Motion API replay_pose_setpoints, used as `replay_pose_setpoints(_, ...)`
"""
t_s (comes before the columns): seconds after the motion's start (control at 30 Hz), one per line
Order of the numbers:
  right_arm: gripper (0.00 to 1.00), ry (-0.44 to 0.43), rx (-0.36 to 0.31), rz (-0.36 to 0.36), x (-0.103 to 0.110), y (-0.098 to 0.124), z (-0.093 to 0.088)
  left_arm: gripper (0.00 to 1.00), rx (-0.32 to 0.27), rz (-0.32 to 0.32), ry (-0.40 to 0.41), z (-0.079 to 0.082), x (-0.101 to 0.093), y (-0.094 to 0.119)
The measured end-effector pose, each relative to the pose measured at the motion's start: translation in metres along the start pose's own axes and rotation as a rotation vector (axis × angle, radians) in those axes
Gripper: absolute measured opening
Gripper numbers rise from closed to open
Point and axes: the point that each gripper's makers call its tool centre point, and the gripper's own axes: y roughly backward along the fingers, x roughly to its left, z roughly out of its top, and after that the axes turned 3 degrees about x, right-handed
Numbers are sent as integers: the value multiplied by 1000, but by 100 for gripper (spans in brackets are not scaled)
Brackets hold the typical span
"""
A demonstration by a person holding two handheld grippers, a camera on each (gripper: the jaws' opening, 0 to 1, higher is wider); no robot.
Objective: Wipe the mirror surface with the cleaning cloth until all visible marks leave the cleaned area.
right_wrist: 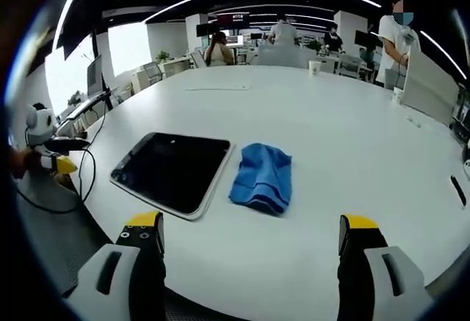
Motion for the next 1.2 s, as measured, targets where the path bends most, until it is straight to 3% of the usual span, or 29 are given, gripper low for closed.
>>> replay_pose_setpoints(0.17,94,-18,11,-13,-10,4,17,99,-7,9,8,1,4,1)
replay_pose_setpoints(0.33,92,-74,-18,-7,-23,-1,58,99,7,5,9,-2,3,0)
replay_pose_setpoints(0.6,78,-73,52,40,-23,-22,95,99,11,0,3,-3,2,-1)
replay_pose_setpoints(0.8,60,11,237,74,-19,-41,76,99,19,-4,-3,-4,2,-1)
replay_pose_setpoints(1.2,20,-25,335,84,-21,-91,41,99,22,-3,3,-5,3,-2)
